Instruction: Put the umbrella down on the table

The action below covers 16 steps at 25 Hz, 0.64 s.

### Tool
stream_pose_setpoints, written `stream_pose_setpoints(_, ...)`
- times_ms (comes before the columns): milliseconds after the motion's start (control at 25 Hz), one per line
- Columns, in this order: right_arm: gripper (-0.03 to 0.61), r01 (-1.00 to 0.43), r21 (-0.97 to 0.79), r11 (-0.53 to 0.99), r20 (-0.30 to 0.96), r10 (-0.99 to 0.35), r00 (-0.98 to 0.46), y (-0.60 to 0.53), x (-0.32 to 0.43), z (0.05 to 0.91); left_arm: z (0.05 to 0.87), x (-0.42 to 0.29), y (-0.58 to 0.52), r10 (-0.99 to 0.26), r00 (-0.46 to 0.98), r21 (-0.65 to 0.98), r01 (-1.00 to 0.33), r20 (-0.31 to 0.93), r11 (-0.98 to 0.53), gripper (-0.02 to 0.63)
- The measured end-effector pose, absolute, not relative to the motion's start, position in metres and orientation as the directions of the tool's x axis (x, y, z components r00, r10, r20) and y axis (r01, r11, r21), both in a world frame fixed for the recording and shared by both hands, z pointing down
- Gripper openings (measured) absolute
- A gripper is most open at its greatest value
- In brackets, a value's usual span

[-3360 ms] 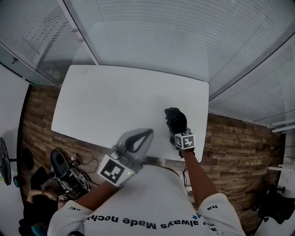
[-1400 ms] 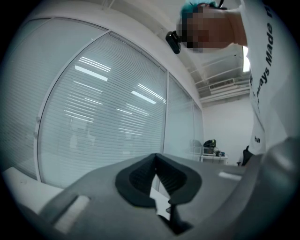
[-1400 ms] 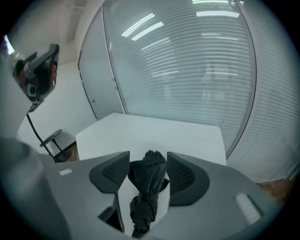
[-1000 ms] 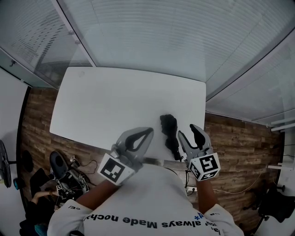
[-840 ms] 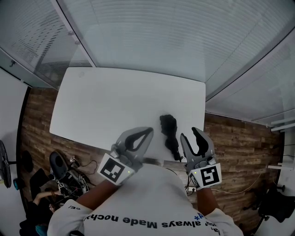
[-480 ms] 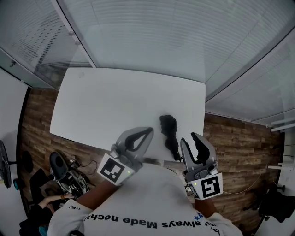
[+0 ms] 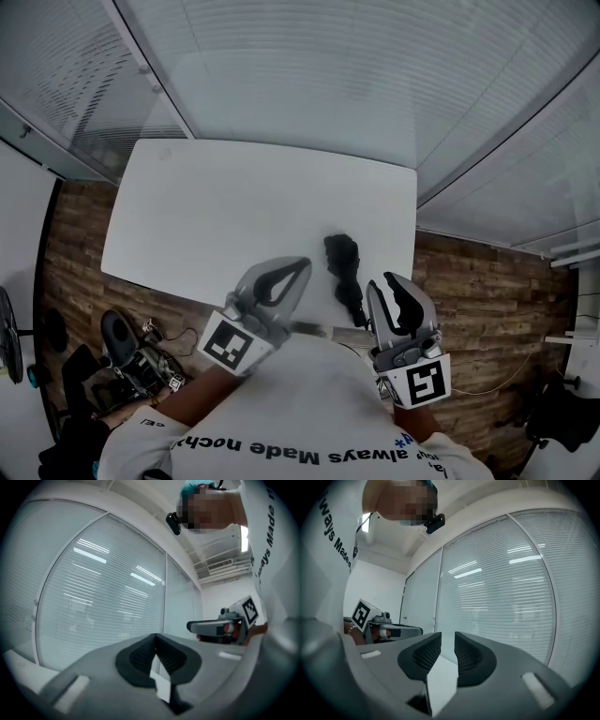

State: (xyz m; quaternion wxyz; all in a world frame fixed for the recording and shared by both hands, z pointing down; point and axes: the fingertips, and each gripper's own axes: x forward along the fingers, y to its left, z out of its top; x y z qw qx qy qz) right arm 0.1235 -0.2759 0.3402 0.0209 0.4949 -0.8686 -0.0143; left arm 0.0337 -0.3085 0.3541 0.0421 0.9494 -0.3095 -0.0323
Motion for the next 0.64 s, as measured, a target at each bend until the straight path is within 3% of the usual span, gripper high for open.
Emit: stream_pose_setpoints(640, 0.091, -0.859, 0.044, 0.511, 0.039, -0.86, -0.509, -0.2821, 0.1199, 0.3408, 0.3558, 0.0305, -0.3134, -0.586, 0.81, 0.102, -0.581, -0.031, -0.808, 0.003)
